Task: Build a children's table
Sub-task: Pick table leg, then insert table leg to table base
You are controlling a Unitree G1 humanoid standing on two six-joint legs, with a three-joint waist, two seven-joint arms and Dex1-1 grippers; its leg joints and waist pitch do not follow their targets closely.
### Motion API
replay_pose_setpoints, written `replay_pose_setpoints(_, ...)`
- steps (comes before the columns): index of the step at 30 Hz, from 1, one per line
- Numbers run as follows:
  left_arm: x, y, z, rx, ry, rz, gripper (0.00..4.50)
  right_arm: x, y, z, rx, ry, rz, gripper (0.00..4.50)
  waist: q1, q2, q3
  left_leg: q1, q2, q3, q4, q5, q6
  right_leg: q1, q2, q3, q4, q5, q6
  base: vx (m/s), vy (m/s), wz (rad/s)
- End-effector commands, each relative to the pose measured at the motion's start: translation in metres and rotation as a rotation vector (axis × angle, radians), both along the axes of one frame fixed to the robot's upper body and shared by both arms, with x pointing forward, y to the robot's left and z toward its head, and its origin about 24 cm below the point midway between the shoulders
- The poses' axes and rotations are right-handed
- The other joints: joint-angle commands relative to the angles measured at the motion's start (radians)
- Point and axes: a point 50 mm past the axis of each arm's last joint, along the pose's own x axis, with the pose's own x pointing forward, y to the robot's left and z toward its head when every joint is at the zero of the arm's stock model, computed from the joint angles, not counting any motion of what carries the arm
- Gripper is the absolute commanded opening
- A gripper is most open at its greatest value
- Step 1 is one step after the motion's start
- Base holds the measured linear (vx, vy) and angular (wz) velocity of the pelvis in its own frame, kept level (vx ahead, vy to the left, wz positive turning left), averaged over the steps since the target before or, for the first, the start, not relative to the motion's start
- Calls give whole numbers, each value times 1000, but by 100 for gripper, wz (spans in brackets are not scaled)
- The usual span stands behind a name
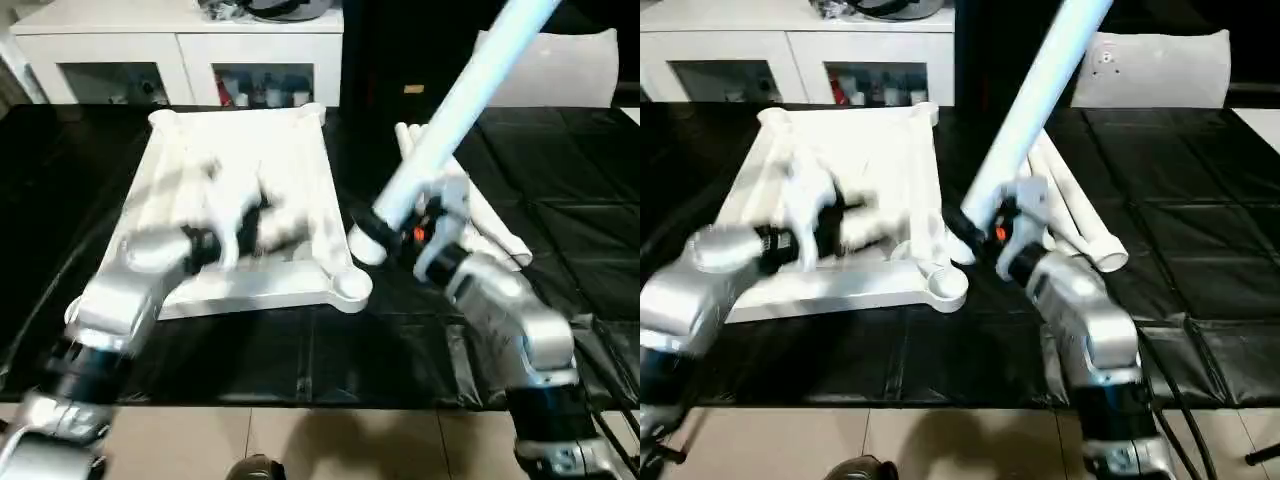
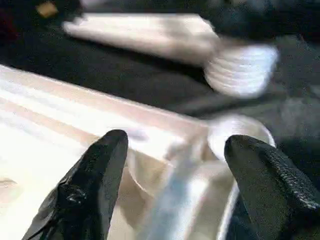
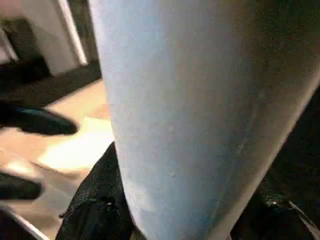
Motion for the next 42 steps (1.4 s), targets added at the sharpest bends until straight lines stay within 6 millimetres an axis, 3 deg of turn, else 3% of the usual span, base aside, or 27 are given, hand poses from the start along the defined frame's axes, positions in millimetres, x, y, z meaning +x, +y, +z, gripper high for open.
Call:
replay_pose_setpoints(1, -1, 1, -3, 58, -12, -64, 320, -3, 3, 0, -4, 26, 45, 193, -3, 11, -72, 33, 54, -29, -77, -225, -56, 34, -92, 53, -85, -114, -162, 0, 0, 0)
replay_pose_setpoints(3, 0, 1, -7, 64, 36, -123, 317, -7, 4, -4, 6, 73, 70, 193, -3, 17, -73, 36, 56, -27, -76, -225, -54, 31, -92, 52, -84, -95, -171, 0, 0, 0)
replay_pose_setpoints(5, 0, 1, -9, 58, 59, -140, 289, -8, 4, -4, 3, 71, 74, 193, -3, 16, -74, 34, 56, -28, -76, -222, -57, 32, -94, 52, -81, -79, -179, 0, 0, 0)
replay_pose_setpoints(6, 2, 1, -12, 79, 58, -158, 278, -8, 5, -4, 18, 68, 76, 193, -3, 21, -74, 35, 56, -28, -76, -227, -60, 32, -95, 51, -81, -67, -186, 0, 0, 0)
replay_pose_setpoints(8, 3, 1, -14, 81, 71, -171, 276, -8, 5, -4, 22, 60, 78, 193, -2, 20, -74, 35, 56, -28, -75, -233, -61, 33, -96, 52, -79, -64, -191, 0, 0, 0)
replay_pose_setpoints(9, 4, 0, -15, 88, 76, -185, 259, -8, 5, -3, 27, 55, 77, 193, 0, 32, -75, 35, 57, -30, -75, -236, -64, 34, -99, 51, -78, -66, -194, 0, 0, 0)
replay_pose_setpoints(11, 6, -3, -17, 94, 96, -221, 243, -8, 5, -2, 33, 53, 74, 193, -3, 19, -75, 35, 55, -28, -74, -237, -60, 36, -96, 52, -82, -59, -195, 0, 0, 0)
replay_pose_setpoints(13, 10, -2, -19, 111, 93, -230, 231, -9, 6, -3, 39, 68, 75, 193, -1, 36, -75, 34, 55, -30, -73, -230, -56, 35, -98, 51, -81, -62, -197, 0, 0, 0)
replay_pose_setpoints(14, 11, -2, -20, 116, 99, -240, 225, -10, 6, -3, 44, 73, 78, 193, -3, 28, -75, 33, 55, -29, -74, -228, -53, 38, -98, 52, -81, -58, -198, 0, 0, 0)
replay_pose_setpoints(15, 13, -1, -22, 127, 104, -236, 213, -10, 6, -2, 49, 72, 77, 193, -2, 28, -77, 32, 55, -28, -71, -214, -48, 40, -100, 52, -79, -47, -202, 0, 0, 0)
replay_pose_setpoints(16, 13, -1, -22, 129, 105, -235, 201, -10, 6, -2, 50, 72, 77, 193, 0, 36, -78, 31, 56, -30, -70, -208, -45, 39, -102, 52, -78, -43, -204, 0, 0, 0)
replay_pose_setpoints(19, 16, 1, -27, 149, 113, -229, 182, -11, 5, -2, 39, 59, 78, 193, -2, 32, -78, 29, 54, -28, -67, -191, -37, 41, -100, 51, -79, -31, -205, 0, 0, 0)
replay_pose_setpoints(20, 16, 2, -29, 154, 117, -230, 169, -11, 4, -2, 31, 53, 78, 193, 0, 46, -78, 30, 55, -30, -68, -193, -37, 40, -102, 50, -79, -42, -203, 0, 0, 0)
replay_pose_setpoints(23, 16, 3, -31, 160, 126, -237, 149, -11, 3, -2, 35, 49, 78, 193, -1, 42, -77, 32, 58, -29, -70, -214, -38, 39, -102, 51, -81, -58, -208, 0, 0, 0)
replay_pose_setpoints(25, 15, 7, -39, 189, 144, -239, 136, -12, 3, -2, 28, 41, 85, 193, -2, 55, -76, 33, 58, -31, -70, -226, -40, 37, -103, 51, -84, -73, -207, 0, 0, 0)
replay_pose_setpoints(26, 15, 8, -40, 195, 146, -233, 123, -12, 2, -1, 28, 39, 83, 193, -3, 44, -76, 32, 57, -30, -70, -230, -39, 40, -102, 51, -84, -78, -206, 0, 0, 0)
replay_pose_setpoints(28, 16, 9, -42, 197, 152, -233, 105, -12, 1, -1, 30, 39, 78, 193, -1, 43, -77, 30, 58, -29, -69, -212, -29, 40, -105, 52, -85, -83, -207, 0, 0, 0)
replay_pose_setpoints(29, 16, 10, -43, 210, 148, -233, 101, -12, 2, -1, 30, 38, 78, 193, 1, 48, -78, 32, 58, -29, -68, -210, -29, 38, -106, 52, -84, -84, -208, 0, 0, 0)
replay_pose_setpoints(31, 16, 11, -45, 220, 142, -227, 90, -13, 3, -1, 28, 37, 86, 193, -2, 41, -77, 30, 59, -29, -69, -205, -25, 39, -104, 52, -84, -81, -206, 0, 0, 0)
replay_pose_setpoints(32, 16, 11, -45, 220, 142, -227, 75, -13, 3, -1, 28, 37, 86, 193, -1, 45, -78, 29, 59, -30, -69, -204, -23, 39, -105, 51, -83, -84, -208, 0, 0, 0)
replay_pose_setpoints(34, 17, 10, -44, 206, 136, -230, 62, -13, 5, 0, 23, 38, 105, 193, -2, 32, -77, 30, 60, -27, -69, -201, -18, 38, -105, 52, -85, -87, -210, 0, 0, 0)
replay_pose_setpoints(35, 17, 10, -44, 206, 136, -230, 62, -13, 5, 0, 23, 38, 105, 193, 0, 37, -77, 30, 59, -28, -68, -198, -17, 38, -106, 52, -84, -92, -211, 0, 0, 0)
replay_pose_setpoints(36, 18, 9, -43, 193, 133, -232, 46, -13, 6, 0, 16, 39, 121, 193, 0, 31, -75, 30, 59, -26, -69, -203, -13, 36, -105, 52, -88, -119, -206, 0, 0, 0)
replay_pose_setpoints(41, 16, 7, -48, 186, 133, -240, 14, -11, 12, 3, -13, 30, 173, 193, 1, 28, -76, 29, 62, -27, -69, -185, -5, 35, -107, 53, -87, -130, -198, 0, 0, 0)
replay_pose_setpoints(42, 15, 6, -48, 170, 135, -238, 14, -11, 15, 4, -17, 28, 190, 193, 1, 20, -77, 26, 60, -25, -67, -165, 0, 38, -108, 53, -82, -112, -200, 0, 0, 0)
